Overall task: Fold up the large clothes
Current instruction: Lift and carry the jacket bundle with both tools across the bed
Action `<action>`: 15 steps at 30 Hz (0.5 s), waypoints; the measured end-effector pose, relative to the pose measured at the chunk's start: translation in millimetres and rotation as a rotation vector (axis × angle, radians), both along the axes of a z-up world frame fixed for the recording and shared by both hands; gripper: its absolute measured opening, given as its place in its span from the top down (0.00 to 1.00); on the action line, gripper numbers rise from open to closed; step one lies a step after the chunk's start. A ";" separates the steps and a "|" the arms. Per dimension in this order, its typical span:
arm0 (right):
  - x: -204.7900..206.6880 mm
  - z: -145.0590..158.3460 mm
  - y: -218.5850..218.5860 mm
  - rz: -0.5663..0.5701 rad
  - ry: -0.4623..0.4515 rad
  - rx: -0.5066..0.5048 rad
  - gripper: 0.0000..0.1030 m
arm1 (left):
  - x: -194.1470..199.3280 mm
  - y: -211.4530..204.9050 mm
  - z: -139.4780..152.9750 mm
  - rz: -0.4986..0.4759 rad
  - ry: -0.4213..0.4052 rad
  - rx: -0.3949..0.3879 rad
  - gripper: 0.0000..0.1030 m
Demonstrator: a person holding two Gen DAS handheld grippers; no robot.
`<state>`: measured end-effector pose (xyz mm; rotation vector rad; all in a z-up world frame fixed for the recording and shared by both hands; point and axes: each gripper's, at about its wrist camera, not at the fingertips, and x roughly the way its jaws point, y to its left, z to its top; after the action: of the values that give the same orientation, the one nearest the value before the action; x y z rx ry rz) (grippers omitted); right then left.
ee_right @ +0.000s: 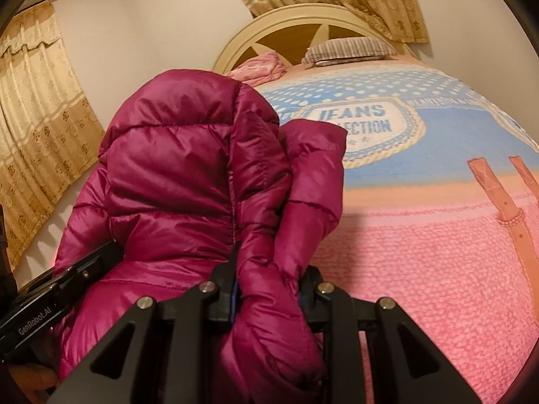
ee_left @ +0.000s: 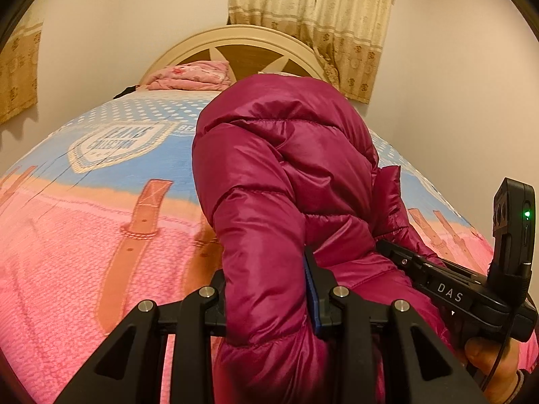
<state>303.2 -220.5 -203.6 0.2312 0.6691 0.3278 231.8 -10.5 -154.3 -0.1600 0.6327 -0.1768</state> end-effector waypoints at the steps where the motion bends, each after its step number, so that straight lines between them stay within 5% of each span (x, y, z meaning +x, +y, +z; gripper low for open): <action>1: 1.2 0.7 4.6 0.009 0.000 -0.003 0.74 | -1.0 3.3 -0.1 0.005 0.000 -0.001 0.69; 15: 12.4 -2.3 61.3 0.105 0.009 -0.021 0.74 | -12.5 55.7 -5.3 0.106 0.008 -0.009 0.69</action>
<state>315.7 -159.1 -205.9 0.1784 0.6949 0.4199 219.3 45.2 -159.6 -0.2029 0.6303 -0.0772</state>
